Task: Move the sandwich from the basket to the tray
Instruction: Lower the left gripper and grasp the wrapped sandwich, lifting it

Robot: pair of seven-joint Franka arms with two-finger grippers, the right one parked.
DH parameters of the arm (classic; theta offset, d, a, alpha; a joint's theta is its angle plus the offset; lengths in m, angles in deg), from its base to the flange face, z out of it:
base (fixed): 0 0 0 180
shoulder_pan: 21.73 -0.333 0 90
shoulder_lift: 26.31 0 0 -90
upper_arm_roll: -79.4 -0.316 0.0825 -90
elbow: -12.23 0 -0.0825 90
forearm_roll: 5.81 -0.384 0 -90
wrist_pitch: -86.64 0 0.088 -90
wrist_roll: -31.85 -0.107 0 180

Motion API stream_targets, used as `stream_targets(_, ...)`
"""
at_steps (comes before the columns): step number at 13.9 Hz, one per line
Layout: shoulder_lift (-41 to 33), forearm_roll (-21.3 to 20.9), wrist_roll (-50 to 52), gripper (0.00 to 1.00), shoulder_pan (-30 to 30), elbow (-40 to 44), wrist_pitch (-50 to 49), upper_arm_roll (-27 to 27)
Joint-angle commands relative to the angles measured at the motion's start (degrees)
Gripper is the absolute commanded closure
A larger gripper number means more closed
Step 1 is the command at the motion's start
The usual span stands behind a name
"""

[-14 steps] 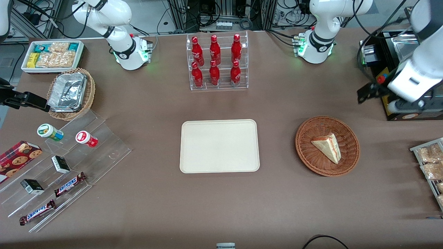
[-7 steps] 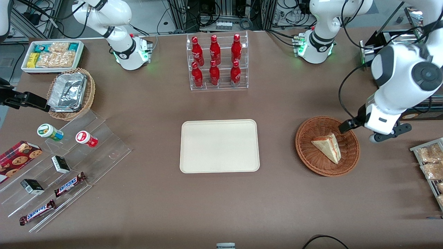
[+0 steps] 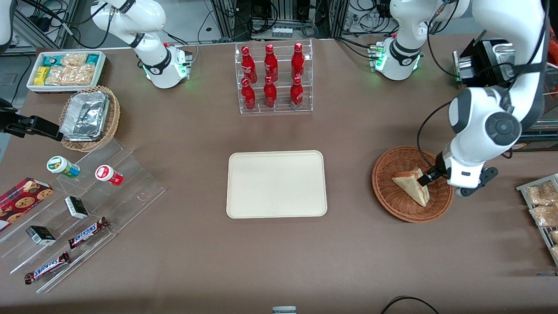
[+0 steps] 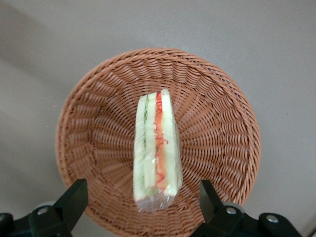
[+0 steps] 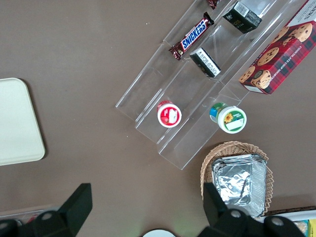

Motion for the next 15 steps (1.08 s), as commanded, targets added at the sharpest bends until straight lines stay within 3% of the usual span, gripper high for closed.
stream_targets(1,1.78,-1.02,3.20,0.00,0.12,-0.37,2.25,0.79)
stream_targets(6,4.33,-1.02,4.09,0.00,0.21,-1.42,3.74,1.05)
stream_targets(8,4.68,-1.02,4.18,0.05,0.21,-2.47,4.44,1.05)
stream_targets(10,4.60,-1.02,6.10,0.22,0.21,-4.32,6.72,1.05)
stream_targets(11,4.68,-1.02,7.94,0.42,0.21,-5.37,8.21,1.05)
stream_targets(13,4.42,-1.02,9.80,1.00,0.21,-6.17,9.02,1.05)
stream_targets(15,4.16,-1.10,9.10,1.00,0.30,-6.00,8.49,1.05)
